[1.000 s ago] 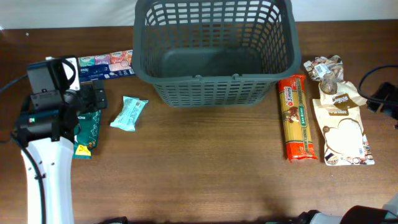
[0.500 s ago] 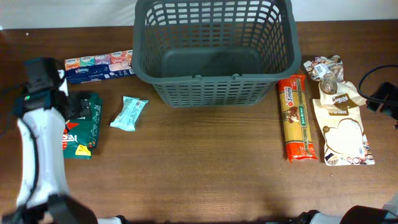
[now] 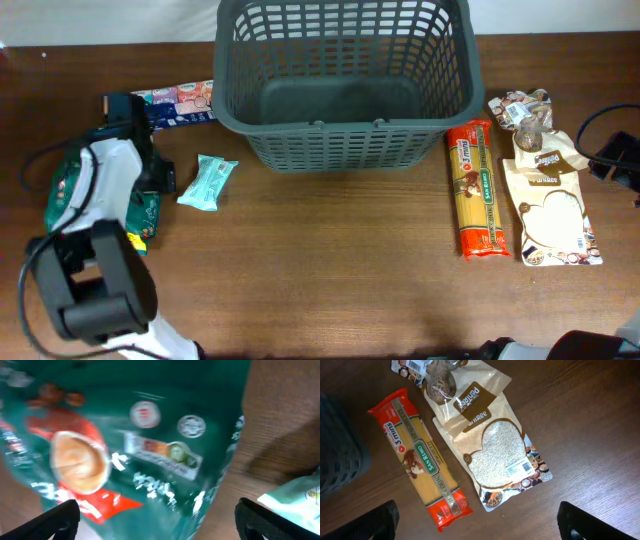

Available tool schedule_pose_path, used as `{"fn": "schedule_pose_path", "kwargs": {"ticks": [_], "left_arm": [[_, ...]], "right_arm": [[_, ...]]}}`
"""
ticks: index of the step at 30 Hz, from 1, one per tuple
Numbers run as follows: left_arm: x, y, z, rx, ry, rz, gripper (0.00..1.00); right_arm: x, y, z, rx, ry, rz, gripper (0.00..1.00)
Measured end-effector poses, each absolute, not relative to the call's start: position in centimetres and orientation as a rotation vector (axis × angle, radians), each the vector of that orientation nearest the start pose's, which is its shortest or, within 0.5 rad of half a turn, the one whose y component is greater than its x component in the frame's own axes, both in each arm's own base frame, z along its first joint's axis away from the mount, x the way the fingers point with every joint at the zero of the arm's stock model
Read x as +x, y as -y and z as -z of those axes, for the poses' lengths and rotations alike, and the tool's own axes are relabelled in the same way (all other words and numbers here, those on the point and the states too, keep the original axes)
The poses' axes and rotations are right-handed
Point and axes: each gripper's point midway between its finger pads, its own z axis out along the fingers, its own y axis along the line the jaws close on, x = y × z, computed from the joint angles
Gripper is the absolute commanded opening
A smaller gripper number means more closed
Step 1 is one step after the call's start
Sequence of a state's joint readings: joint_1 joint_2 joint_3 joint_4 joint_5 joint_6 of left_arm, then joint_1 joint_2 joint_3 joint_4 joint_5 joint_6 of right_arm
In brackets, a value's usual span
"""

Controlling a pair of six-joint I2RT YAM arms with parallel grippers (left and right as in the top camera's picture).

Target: Pack container

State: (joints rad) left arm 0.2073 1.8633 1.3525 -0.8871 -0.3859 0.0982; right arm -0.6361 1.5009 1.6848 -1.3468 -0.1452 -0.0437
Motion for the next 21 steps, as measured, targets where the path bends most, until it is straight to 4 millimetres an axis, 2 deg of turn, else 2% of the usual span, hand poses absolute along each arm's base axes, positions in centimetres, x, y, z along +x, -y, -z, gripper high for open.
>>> {"fn": "schedule_pose_path", "kwargs": {"ticks": [5,7,10,15,18,20,21], "left_arm": [[35.8,-14.1,-4.5,-0.198,-3.016,-0.611,0.93],[35.7,-14.1,-3.6,-0.193,-3.035,-0.612,0.89],[35.7,-14.5,-3.0,-0.172,-3.048,-0.651,0.74],[35.9,-15.1,-3.1,-0.160,-3.041,-0.705,0.36],[36.2,-15.3,-3.1,-0.156,-3.034,-0.726,0.27],[36.3,-15.4,-3.1,-0.157,-3.030,-0.732,0.02],[36.4,-15.4,-3.2,-0.158,-3.026,-0.734,0.02]], "right_arm": [[27.9,17.5,-25.7,0.751,-2.603,0.001,0.99],[27.9,17.5,-25.7,0.752,-2.604,0.001,0.99],[27.9,17.5,-25.7,0.752,-2.603,0.001,0.99],[27.9,17.5,-25.7,0.752,-2.603,0.001,0.99],[27.9,17.5,-25.7,0.752,-2.603,0.001,0.99],[27.9,17.5,-25.7,0.752,-2.603,0.001,0.99],[27.9,17.5,-25.7,0.751,-2.603,0.001,0.99]]}}
